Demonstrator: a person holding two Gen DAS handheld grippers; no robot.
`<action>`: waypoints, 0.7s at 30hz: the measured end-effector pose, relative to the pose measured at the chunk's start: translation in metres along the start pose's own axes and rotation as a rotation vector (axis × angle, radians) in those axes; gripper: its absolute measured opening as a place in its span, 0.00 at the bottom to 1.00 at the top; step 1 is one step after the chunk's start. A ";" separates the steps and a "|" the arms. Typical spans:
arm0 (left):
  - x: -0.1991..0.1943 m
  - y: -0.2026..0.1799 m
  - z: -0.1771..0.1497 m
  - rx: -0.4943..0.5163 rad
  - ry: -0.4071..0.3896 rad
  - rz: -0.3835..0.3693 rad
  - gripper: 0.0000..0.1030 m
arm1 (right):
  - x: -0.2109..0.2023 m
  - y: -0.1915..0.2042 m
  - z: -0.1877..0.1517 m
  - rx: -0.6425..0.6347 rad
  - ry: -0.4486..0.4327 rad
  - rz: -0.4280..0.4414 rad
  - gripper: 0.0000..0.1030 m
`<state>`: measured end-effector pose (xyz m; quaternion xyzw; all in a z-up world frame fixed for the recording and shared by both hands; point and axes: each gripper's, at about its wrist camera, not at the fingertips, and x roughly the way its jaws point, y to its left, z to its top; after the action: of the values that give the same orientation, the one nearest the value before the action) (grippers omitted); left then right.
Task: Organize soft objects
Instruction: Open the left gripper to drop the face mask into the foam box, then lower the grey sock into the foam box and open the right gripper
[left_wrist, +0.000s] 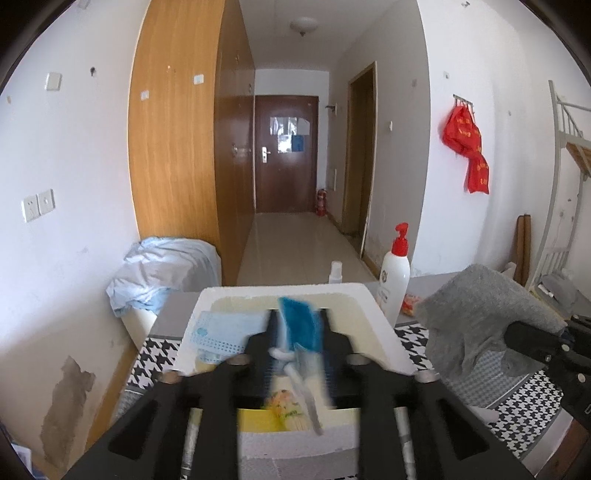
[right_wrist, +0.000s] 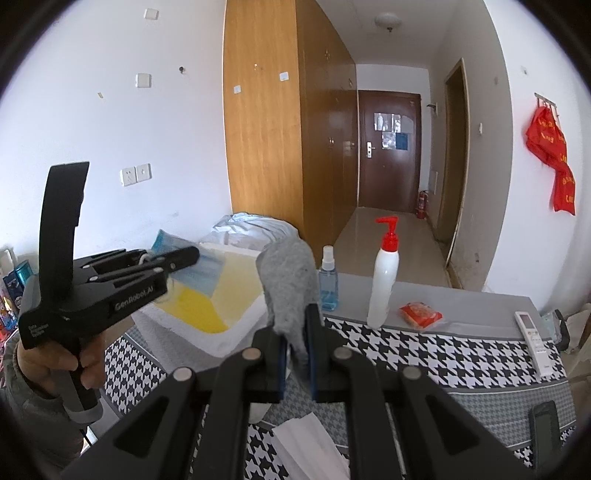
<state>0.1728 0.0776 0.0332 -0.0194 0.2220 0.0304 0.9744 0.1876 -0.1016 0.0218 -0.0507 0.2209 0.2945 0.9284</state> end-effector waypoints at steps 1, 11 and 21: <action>-0.001 0.002 0.000 -0.011 -0.006 0.002 0.54 | 0.001 0.000 0.000 -0.001 0.001 -0.001 0.12; -0.015 0.019 -0.002 -0.047 -0.067 0.062 0.99 | 0.009 0.011 0.005 -0.015 0.008 -0.005 0.12; -0.031 0.034 -0.004 -0.049 -0.097 0.099 0.99 | 0.014 0.022 0.017 -0.026 -0.015 0.005 0.12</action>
<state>0.1404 0.1099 0.0424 -0.0308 0.1744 0.0849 0.9805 0.1914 -0.0725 0.0317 -0.0603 0.2102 0.2999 0.9286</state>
